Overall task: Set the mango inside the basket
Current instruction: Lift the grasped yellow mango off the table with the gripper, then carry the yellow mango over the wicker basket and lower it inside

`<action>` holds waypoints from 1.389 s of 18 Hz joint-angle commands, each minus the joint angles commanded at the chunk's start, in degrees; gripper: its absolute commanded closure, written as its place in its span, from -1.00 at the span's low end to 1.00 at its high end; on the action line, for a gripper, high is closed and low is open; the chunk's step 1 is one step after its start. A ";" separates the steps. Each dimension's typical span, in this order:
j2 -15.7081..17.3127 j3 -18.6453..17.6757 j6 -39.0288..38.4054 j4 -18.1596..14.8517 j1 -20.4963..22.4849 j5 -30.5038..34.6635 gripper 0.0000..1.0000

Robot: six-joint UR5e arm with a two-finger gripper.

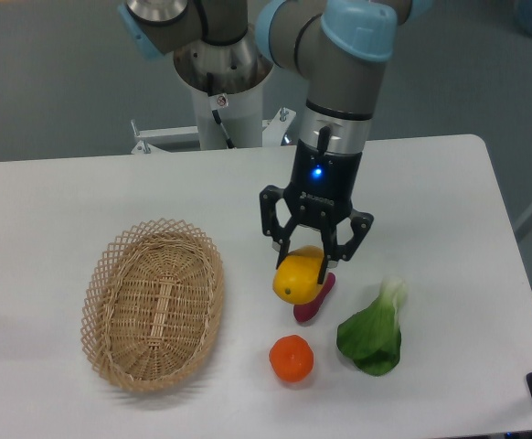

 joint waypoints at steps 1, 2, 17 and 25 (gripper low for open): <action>0.27 -0.53 -0.27 0.00 -1.49 0.79 0.03; 0.09 -0.71 -0.79 -0.09 -3.24 1.76 0.03; -13.00 -0.36 -16.44 4.04 -24.26 23.55 0.03; -17.39 0.43 -16.27 4.04 -25.76 24.79 0.02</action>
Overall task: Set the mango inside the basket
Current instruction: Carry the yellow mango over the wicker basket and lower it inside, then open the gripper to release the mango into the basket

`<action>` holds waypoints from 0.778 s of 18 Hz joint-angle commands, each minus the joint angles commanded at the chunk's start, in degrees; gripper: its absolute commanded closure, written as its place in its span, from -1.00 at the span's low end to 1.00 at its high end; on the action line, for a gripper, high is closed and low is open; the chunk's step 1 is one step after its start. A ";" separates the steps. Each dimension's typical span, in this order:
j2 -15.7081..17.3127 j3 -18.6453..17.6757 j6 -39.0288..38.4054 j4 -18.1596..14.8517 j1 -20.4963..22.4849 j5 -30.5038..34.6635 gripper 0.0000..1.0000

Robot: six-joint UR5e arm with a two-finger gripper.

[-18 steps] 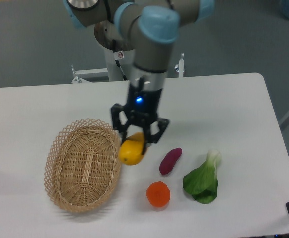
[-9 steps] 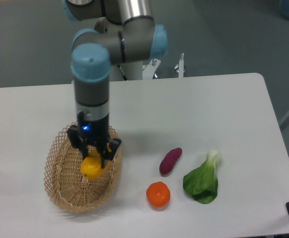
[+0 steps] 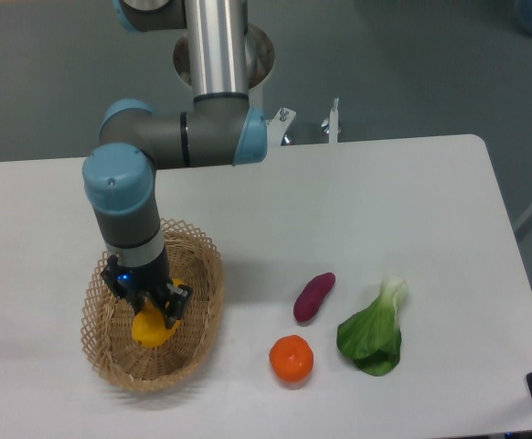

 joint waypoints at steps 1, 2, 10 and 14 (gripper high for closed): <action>-0.70 0.26 0.09 0.09 0.00 0.00 0.02; -1.14 0.61 0.09 0.09 -0.09 0.00 0.02; -2.47 1.14 0.26 0.09 -0.53 -0.09 0.01; -2.82 1.32 0.35 0.18 -0.97 0.00 -0.15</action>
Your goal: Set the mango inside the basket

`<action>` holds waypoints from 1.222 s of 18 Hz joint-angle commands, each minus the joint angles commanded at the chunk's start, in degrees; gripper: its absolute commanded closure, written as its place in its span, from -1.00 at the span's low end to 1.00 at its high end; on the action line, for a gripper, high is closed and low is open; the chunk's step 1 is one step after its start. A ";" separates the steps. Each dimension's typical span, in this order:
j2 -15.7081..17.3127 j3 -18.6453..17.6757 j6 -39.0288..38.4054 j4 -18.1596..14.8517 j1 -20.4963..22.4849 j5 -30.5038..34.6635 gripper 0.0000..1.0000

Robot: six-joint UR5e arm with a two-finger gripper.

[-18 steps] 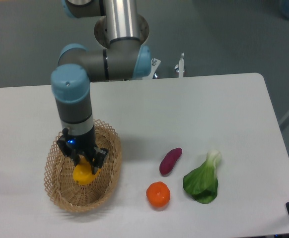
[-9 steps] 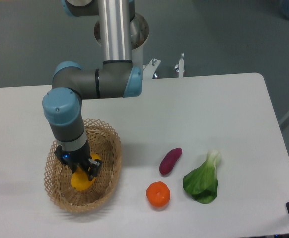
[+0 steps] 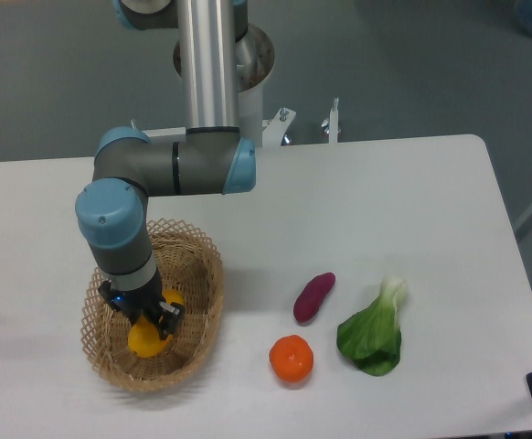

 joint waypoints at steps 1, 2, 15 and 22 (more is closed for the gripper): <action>0.00 0.00 0.09 0.00 0.00 0.00 -0.35; 0.00 0.17 0.09 0.17 0.00 0.00 -0.74; 2.90 3.77 0.88 -1.14 2.89 0.18 -1.00; 7.46 5.80 9.39 -7.81 11.24 -0.09 -1.00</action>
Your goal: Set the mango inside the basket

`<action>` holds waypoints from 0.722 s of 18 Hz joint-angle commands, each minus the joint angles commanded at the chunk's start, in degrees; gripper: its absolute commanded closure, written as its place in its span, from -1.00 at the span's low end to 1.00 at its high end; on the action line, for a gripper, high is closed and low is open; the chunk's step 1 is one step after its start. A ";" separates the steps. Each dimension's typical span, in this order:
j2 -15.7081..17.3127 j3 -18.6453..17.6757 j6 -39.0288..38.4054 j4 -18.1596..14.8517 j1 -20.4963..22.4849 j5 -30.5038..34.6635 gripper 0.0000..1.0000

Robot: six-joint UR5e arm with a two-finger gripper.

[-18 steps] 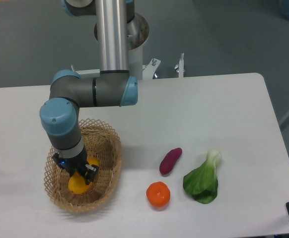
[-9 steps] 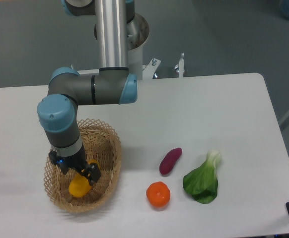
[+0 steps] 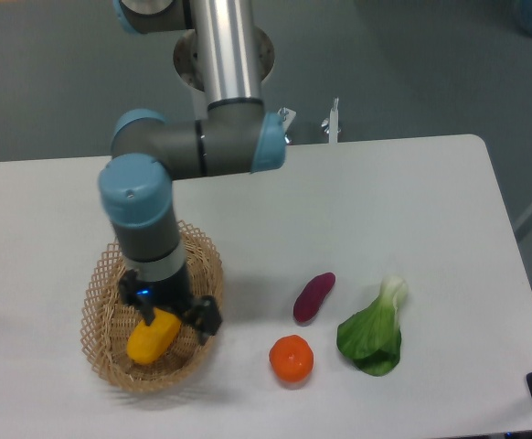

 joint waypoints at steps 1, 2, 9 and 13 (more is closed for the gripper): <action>0.79 0.09 1.93 -1.23 1.32 -0.09 -1.00; 1.93 0.18 4.47 -2.46 2.90 -0.26 -1.00; 4.05 3.59 18.54 -12.37 11.69 -1.14 -1.00; 4.31 7.91 23.04 -19.78 15.65 -3.33 -1.00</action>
